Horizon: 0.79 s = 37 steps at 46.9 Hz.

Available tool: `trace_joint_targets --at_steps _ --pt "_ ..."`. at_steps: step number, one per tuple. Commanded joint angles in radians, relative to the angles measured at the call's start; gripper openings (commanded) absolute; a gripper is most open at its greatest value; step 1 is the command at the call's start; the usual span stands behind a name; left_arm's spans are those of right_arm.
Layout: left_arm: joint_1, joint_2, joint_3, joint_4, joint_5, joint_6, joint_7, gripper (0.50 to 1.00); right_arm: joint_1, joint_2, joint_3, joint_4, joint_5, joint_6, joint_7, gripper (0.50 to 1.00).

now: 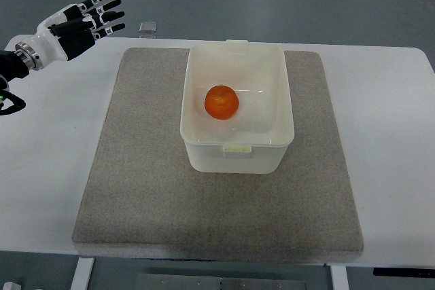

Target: Put orange in box with left hand

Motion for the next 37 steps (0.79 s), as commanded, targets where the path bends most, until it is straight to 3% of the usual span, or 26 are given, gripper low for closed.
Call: trace_joint_targets --at_steps 1,37 --pt "0.013 -0.025 -0.001 -0.003 -0.060 0.001 0.012 0.994 0.000 0.000 0.000 0.000 0.000 0.000 0.000 0.932" --pt "0.042 -0.016 -0.004 0.005 -0.112 0.001 0.015 0.994 0.000 0.000 0.000 0.002 0.002 -0.002 0.003 0.932"
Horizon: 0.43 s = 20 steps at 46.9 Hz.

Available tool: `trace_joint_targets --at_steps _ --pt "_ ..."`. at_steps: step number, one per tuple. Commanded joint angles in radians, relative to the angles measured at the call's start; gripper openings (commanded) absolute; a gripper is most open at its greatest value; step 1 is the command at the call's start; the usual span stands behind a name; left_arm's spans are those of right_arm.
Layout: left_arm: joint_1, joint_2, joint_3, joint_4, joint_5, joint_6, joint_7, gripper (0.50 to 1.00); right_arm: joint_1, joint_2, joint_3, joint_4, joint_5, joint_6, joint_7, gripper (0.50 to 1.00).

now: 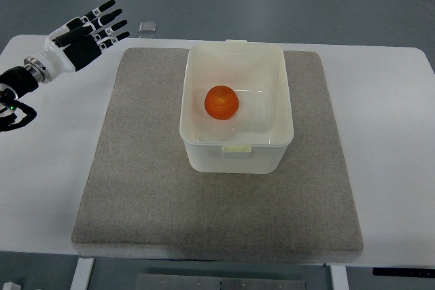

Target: Put orange in box with left hand

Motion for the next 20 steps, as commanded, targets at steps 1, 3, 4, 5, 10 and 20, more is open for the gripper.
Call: trace_joint_targets --at_steps 1,3,4,5,10,20 --pt "0.000 0.000 -0.001 0.001 0.000 0.000 -0.001 0.994 0.000 0.000 -0.002 -0.001 -0.001 -0.002 0.003 0.932" --pt "0.002 0.000 -0.001 0.001 0.000 -0.002 -0.001 0.994 0.000 0.000 -0.005 -0.001 -0.004 -0.002 0.006 0.932" --pt "0.002 0.001 -0.001 0.001 0.000 -0.002 0.000 0.994 0.000 0.000 -0.008 -0.001 -0.006 -0.004 0.006 0.932" --pt "0.002 0.000 -0.001 0.001 0.000 -0.002 -0.001 0.994 0.000 0.000 -0.008 -0.001 -0.006 -0.002 0.006 0.932" --pt "0.000 0.000 -0.003 0.001 0.000 -0.002 -0.001 0.994 0.000 0.000 -0.009 -0.001 -0.008 -0.004 0.006 0.932" --pt "0.000 0.000 -0.001 0.001 0.002 -0.002 -0.001 0.994 -0.002 0.000 -0.012 0.006 -0.014 -0.004 0.006 0.932"
